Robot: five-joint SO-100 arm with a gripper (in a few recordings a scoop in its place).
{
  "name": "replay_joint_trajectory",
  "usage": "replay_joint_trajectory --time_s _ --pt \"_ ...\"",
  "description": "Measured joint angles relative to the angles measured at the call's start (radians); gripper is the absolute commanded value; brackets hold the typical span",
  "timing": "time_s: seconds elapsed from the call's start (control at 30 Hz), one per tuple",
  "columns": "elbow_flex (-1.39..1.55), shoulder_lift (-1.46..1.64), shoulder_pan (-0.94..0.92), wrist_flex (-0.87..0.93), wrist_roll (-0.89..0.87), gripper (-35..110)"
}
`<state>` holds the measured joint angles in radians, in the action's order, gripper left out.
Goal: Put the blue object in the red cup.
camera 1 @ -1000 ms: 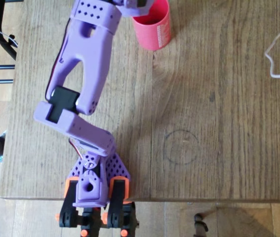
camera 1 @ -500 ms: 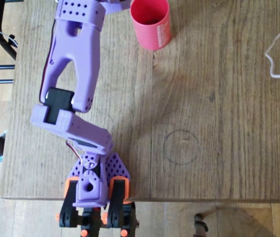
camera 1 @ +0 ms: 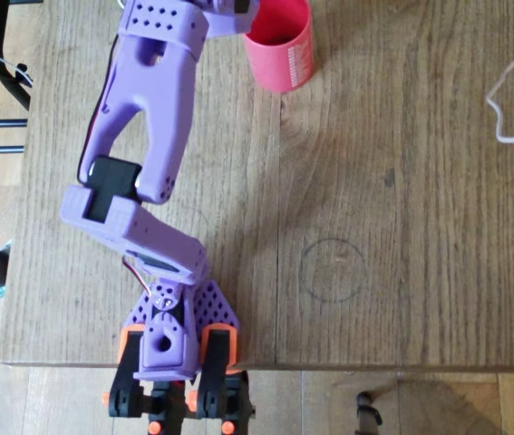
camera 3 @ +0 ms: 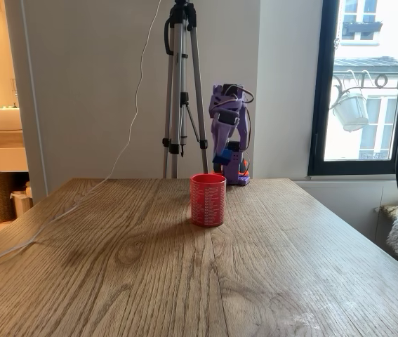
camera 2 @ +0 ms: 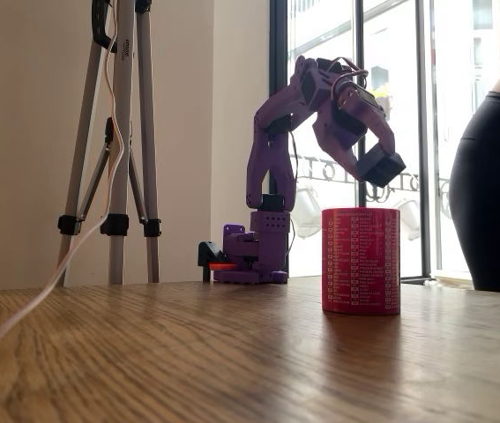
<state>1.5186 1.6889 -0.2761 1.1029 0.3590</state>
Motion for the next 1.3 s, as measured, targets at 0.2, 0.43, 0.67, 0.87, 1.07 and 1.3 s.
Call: replay_joint_trajectory --time_s 0.2,0.43,0.67,0.87,1.07,1.3 --pt "0.003 0.000 0.000 -0.014 0.017 1" --pt "0.044 -0.020 -0.021 -0.054 0.029 1" --pt "0.091 -0.046 -0.061 -0.100 0.029 1" --pt "0.095 -0.049 -0.071 -0.104 0.029 1" --pt "0.095 -0.049 -0.071 -0.104 0.040 34" --pt "0.095 -0.049 -0.071 -0.104 0.044 35"
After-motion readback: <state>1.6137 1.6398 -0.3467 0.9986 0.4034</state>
